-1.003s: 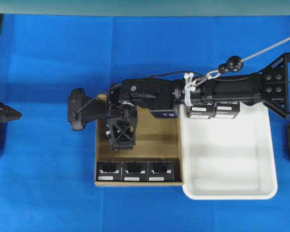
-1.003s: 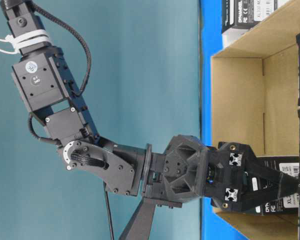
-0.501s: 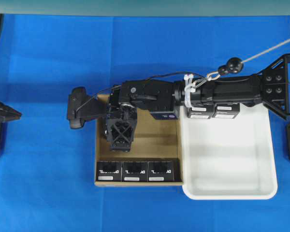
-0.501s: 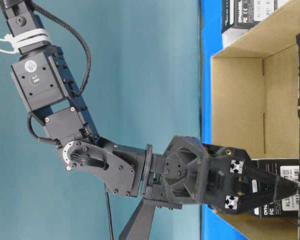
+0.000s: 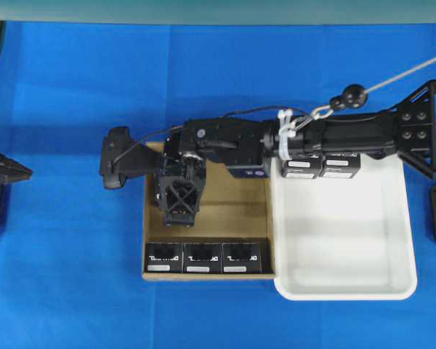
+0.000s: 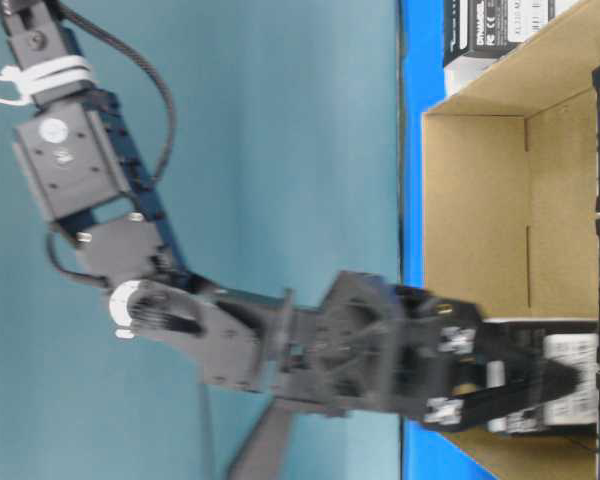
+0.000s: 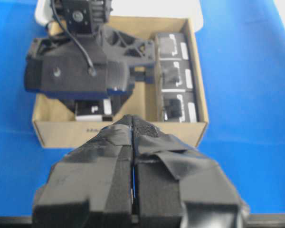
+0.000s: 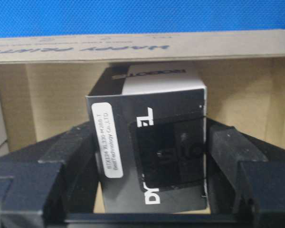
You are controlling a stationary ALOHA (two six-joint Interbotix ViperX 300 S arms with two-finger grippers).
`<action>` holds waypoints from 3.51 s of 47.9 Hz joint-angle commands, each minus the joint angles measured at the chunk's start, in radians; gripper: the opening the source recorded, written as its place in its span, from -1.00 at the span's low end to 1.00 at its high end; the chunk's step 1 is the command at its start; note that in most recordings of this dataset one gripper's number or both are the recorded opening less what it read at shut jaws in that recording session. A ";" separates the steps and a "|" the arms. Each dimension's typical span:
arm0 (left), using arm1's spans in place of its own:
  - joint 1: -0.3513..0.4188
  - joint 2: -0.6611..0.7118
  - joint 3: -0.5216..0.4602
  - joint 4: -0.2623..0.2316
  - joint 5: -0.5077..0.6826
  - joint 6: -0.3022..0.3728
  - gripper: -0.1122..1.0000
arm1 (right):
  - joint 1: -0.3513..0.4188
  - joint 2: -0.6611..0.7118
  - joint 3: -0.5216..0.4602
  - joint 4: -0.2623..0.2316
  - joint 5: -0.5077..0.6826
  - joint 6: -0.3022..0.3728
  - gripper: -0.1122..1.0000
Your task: Pick the box from inside the cardboard box.
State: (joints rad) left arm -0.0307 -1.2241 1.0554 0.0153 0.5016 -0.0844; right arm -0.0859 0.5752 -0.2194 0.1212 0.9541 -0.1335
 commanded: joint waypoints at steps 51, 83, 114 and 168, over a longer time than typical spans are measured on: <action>0.000 0.005 -0.032 0.003 -0.005 -0.006 -0.91 | -0.074 -0.143 -0.638 0.058 0.718 0.083 0.32; 0.002 0.009 -0.032 0.002 -0.005 -0.015 -0.91 | -0.137 -0.676 0.399 0.060 0.311 0.025 0.32; 0.005 0.014 -0.029 0.003 -0.005 -0.017 -0.91 | -0.069 -0.713 0.848 0.060 -0.089 -0.011 0.32; 0.006 0.023 -0.031 0.002 -0.009 -0.017 -0.91 | -0.026 -0.568 0.930 0.063 -0.310 -0.011 0.33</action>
State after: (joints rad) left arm -0.0261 -1.2149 1.0492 0.0153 0.5001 -0.1012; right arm -0.1135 0.0046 0.7164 0.1779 0.6489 -0.1427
